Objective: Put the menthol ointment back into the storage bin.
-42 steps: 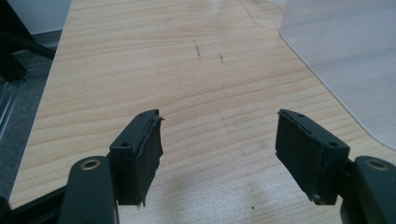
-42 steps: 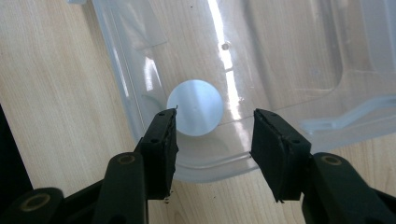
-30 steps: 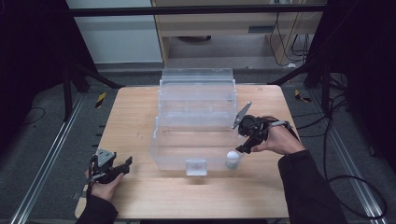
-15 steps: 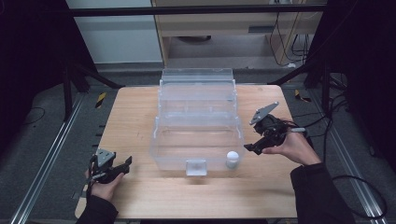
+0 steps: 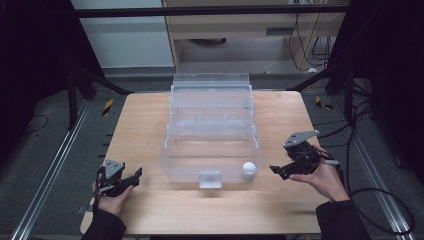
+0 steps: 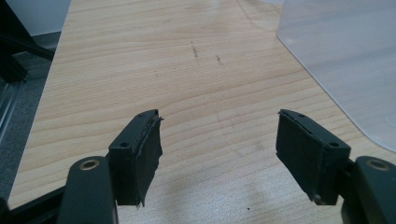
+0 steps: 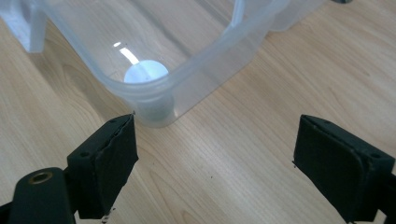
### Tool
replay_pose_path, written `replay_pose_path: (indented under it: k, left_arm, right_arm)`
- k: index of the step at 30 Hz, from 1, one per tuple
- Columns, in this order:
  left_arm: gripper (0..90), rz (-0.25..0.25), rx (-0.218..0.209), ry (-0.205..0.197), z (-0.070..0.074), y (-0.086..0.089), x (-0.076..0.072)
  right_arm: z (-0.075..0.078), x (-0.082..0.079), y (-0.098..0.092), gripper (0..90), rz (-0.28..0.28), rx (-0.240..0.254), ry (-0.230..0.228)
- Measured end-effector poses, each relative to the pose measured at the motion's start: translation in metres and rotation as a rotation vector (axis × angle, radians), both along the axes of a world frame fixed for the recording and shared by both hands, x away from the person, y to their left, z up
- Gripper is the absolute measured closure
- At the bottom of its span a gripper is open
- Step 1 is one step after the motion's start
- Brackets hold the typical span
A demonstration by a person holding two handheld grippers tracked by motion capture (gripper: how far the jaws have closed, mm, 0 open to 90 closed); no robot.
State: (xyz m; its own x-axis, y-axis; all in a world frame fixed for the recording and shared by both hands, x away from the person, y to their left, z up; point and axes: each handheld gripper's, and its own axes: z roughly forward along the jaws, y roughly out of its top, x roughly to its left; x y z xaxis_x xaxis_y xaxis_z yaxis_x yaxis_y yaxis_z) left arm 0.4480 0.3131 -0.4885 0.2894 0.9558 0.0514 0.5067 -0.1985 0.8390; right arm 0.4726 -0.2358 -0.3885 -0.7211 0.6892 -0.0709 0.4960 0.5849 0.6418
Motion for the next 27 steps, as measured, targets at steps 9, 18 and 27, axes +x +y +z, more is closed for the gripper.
replay_pose_path:
  k: [9,18,27]
  left_arm:
    - [29.9,0.000,0.001,0.004,-0.001,0.000,0.000]
    - [29.7,0.000,0.003,0.005,-0.001,0.000,0.001]
    - [28.4,0.011,-0.001,0.003,-0.002,0.003,0.001]
  right_arm:
    - [-0.034,-0.006,-0.018,12.9,-0.123,0.056,-0.013]
    - [-0.065,-0.007,-0.042,12.4,-0.245,0.129,-0.036]
    - [-0.083,-0.007,-0.064,9.8,-0.390,0.197,-0.132]
